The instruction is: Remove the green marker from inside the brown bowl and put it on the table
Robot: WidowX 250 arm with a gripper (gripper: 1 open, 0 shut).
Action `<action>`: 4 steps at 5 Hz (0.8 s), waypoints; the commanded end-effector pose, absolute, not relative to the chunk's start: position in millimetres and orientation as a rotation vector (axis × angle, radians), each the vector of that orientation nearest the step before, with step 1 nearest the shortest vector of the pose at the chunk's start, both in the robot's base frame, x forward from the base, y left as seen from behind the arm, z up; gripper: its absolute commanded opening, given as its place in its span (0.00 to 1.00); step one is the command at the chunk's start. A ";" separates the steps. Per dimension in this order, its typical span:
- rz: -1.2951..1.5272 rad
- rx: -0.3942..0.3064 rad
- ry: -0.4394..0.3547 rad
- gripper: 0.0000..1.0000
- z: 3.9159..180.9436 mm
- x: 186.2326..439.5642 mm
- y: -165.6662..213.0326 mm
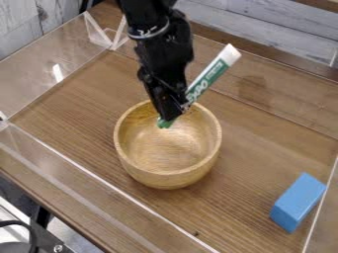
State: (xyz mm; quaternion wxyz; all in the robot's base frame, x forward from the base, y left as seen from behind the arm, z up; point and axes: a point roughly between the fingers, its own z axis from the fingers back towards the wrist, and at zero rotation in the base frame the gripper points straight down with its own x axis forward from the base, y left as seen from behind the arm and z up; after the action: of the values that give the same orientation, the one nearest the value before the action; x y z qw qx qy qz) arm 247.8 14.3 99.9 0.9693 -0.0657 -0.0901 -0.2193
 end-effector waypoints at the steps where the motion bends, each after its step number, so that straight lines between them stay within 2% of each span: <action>1: -0.435 -0.111 -0.257 0.00 123.8 257.2 22.1; 4: -0.422 -0.122 -0.267 0.00 136.7 254.2 38.9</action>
State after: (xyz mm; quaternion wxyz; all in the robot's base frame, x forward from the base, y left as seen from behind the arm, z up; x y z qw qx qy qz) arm 245.4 34.7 118.8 0.9696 -0.0760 -0.1006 -0.2095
